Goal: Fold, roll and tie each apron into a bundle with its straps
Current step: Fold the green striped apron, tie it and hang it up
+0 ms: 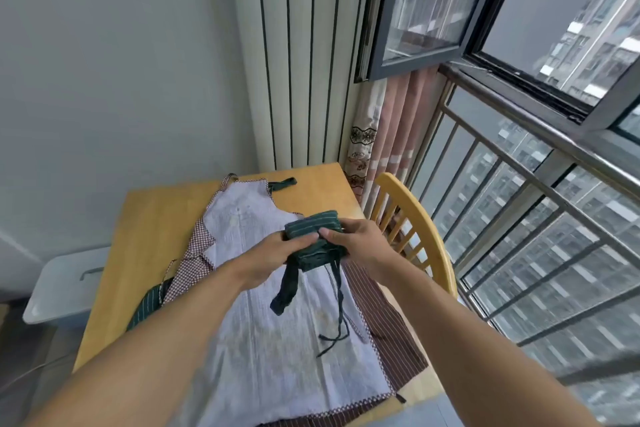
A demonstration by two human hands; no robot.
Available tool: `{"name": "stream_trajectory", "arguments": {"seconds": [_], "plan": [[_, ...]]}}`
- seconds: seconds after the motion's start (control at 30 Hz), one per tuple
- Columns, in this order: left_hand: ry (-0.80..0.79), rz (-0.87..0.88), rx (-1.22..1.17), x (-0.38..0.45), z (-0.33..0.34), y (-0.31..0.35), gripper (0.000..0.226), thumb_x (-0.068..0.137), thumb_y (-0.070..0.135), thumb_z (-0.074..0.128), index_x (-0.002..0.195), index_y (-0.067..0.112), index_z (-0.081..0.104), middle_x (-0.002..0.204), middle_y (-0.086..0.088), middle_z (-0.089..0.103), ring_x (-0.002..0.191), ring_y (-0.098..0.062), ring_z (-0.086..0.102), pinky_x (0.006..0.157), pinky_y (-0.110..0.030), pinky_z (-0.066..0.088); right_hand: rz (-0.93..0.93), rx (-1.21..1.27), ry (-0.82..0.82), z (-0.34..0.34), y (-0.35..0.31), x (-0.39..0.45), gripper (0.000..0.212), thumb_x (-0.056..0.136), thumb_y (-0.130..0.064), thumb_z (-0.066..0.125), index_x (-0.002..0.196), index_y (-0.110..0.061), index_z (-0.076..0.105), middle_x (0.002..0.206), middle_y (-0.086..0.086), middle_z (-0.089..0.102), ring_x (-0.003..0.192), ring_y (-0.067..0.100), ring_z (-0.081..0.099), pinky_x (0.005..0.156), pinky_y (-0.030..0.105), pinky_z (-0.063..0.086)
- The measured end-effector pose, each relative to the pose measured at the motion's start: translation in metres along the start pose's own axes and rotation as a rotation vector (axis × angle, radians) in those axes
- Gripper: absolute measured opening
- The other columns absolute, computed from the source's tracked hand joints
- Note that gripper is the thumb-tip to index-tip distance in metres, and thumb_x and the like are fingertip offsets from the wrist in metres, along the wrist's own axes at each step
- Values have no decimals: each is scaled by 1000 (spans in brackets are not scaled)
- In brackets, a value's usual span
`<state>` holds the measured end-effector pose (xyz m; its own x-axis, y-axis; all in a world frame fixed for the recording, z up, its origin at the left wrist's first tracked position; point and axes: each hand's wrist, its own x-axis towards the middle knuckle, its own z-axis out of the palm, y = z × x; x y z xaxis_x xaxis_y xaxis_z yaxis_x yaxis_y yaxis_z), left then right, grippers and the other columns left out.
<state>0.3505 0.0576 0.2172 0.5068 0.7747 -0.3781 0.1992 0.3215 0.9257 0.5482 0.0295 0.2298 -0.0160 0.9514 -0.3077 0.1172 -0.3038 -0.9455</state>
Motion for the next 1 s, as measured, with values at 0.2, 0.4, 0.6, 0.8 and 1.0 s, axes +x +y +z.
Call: {"name": "stream_trajectory", "arguments": {"seconds": [0.2, 0.4, 0.6, 0.8, 1.0], "plan": [[45, 90, -53, 0, -25, 10, 35, 92, 25, 72, 124, 11, 69, 115, -6, 76, 111, -23, 71, 95, -30, 54, -30, 108, -9, 6, -7, -2, 42, 95, -43, 66, 124, -13, 69, 110, 6, 77, 98, 23, 74, 94, 40, 59], [152, 72, -360, 7, -35, 18, 28, 95, 19, 68, 120, 8, 70, 118, -9, 75, 117, -28, 67, 104, -38, 51, 14, 34, -49, 16, 8, -5, 58, 76, -49, 77, 114, -6, 70, 97, 3, 75, 89, 20, 72, 99, 43, 56], [108, 48, -402, 8, -39, 24, 32, 100, 25, 62, 126, 8, 67, 123, -10, 73, 120, -28, 65, 102, -38, 50, -8, -26, -85, 32, 9, -4, 45, 83, -46, 74, 112, -12, 76, 111, 4, 76, 107, 20, 69, 104, 40, 48], [-40, -14, -457, 1, -46, 29, 46, 95, 37, 64, 129, 7, 67, 118, -13, 68, 93, -21, 61, 76, -32, 44, -9, 186, -205, 33, 2, -13, 24, 98, -23, 61, 101, -6, 76, 101, 10, 71, 101, 26, 68, 101, 39, 53], [-329, -76, -237, -16, -48, 38, 39, 94, 43, 62, 113, 11, 73, 104, -7, 73, 86, -17, 65, 74, -30, 41, 179, -44, -465, 22, 2, -7, 16, 98, -14, 63, 104, 2, 61, 84, -3, 68, 84, 14, 54, 84, 35, 50]]}}
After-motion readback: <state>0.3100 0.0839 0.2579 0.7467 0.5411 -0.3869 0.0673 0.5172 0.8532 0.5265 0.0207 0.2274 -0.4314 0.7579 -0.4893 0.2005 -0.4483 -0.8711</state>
